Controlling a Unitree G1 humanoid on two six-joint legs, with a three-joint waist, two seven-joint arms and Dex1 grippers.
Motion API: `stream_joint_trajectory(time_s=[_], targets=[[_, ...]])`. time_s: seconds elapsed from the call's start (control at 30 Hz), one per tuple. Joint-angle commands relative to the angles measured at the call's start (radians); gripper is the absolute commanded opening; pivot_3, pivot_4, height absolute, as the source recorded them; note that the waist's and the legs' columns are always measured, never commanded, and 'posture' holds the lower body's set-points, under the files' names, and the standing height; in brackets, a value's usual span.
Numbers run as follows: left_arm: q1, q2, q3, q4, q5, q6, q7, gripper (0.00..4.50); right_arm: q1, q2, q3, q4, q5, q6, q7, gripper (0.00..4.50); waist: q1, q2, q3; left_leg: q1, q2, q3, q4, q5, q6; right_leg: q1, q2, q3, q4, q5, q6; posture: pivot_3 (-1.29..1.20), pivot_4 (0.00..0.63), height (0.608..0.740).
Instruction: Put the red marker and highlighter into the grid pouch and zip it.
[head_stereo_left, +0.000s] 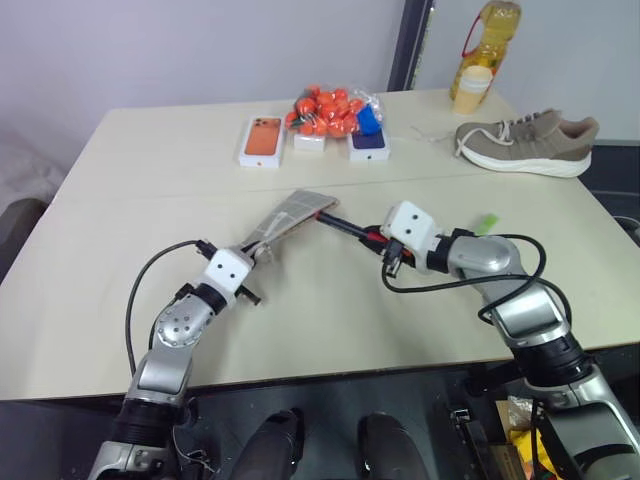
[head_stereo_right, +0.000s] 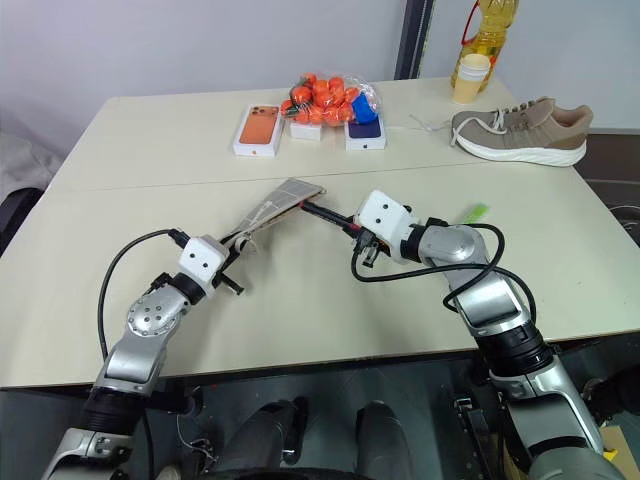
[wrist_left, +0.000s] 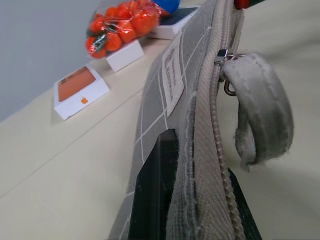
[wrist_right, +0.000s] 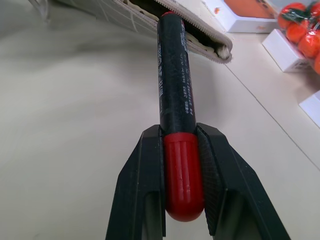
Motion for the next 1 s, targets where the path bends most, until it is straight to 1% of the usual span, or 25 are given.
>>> stream_joint_trajectory(time_s=[0.03, 0.3, 0.47, 0.63, 0.7, 0.73, 0.83, 0.97, 1.0], targets=[[-0.001, 0.033, -0.037, -0.047, 0.019, -0.075, -0.047, 0.00, -0.051, -0.017, 0.047, -0.069, -0.047, -0.038, 0.039, 0.35, 0.000, 0.000, 0.000, 0.000, 0.000, 0.000, 0.000, 0.000, 0.000, 0.000, 0.000, 0.000, 0.000, 0.000, 0.000, 0.00, 0.150, 0.740], [-0.005, 0.059, -0.039, -0.031, 0.004, -0.111, -0.083, 0.00, -0.075, -0.025, 0.126, -0.119, -0.124, -0.055, 0.085, 0.35, 0.001, 0.000, 0.000, 0.000, 0.000, 0.000, 0.000, 0.000, 0.000, 0.000, 0.000, 0.000, 0.000, 0.000, 0.000, 0.00, 0.150, 0.740], [-0.011, 0.072, -0.061, -0.050, -0.003, -0.129, -0.133, 0.00, -0.100, -0.039, 0.203, -0.119, -0.228, -0.148, 0.106, 0.35, 0.000, 0.000, 0.000, 0.000, 0.000, 0.000, 0.000, 0.000, 0.000, 0.000, 0.000, 0.000, 0.000, 0.000, 0.000, 0.00, 0.150, 0.740], [-0.010, 0.082, -0.064, -0.063, -0.008, -0.131, -0.159, 0.00, -0.121, -0.035, 0.221, -0.094, -0.292, -0.198, 0.117, 0.35, 0.000, 0.000, 0.000, 0.000, 0.000, 0.000, 0.000, 0.000, 0.000, 0.000, 0.000, 0.000, 0.000, 0.000, 0.000, 0.00, 0.150, 0.740], [-0.012, 0.082, -0.056, -0.064, -0.016, -0.124, -0.160, 0.00, -0.120, -0.040, 0.202, -0.075, -0.310, -0.201, 0.105, 1.43, 0.000, 0.000, 0.000, 0.000, 0.000, 0.000, 0.000, 0.000, 0.000, 0.000, 0.000, 0.000, 0.000, 0.000, 0.000, 0.00, 0.150, 0.740], [-0.014, 0.081, -0.053, -0.063, -0.020, -0.120, -0.159, 0.00, -0.116, -0.040, 0.181, -0.069, -0.311, -0.198, 0.091, 1.86, -0.001, 0.000, 0.000, 0.000, 0.000, 0.000, 0.000, 0.000, 0.000, 0.000, 0.000, 0.000, 0.000, 0.000, 0.000, 0.00, 0.150, 0.740], [-0.016, 0.073, -0.043, -0.062, -0.026, -0.104, -0.152, 0.00, -0.096, -0.043, 0.096, -0.078, -0.268, -0.160, 0.069, 3.39, 0.002, 0.000, 0.000, 0.000, 0.000, 0.000, 0.000, 0.000, 0.000, 0.000, 0.000, 0.000, 0.000, 0.000, 0.000, 0.00, 0.150, 0.740], [-0.031, 0.035, -0.023, -0.060, -0.055, -0.043, -0.116, 0.00, -0.008, -0.053, -0.086, -0.143, -0.123, -0.035, 0.082, 3.39, 0.014, 0.000, 0.000, 0.000, 0.000, 0.000, 0.000, 0.000, 0.000, 0.001, 0.000, 0.000, 0.000, 0.000, 0.000, 0.00, 0.150, 0.740], [-0.033, 0.030, -0.022, -0.061, -0.056, -0.032, -0.111, 0.00, 0.010, -0.054, -0.114, -0.158, -0.099, -0.009, 0.087, 3.39, 0.017, 0.000, 0.000, 0.000, 0.000, 0.000, 0.000, 0.000, 0.000, 0.001, 0.000, 0.000, 0.000, 0.000, 0.000, 0.00, 0.150, 0.740]])
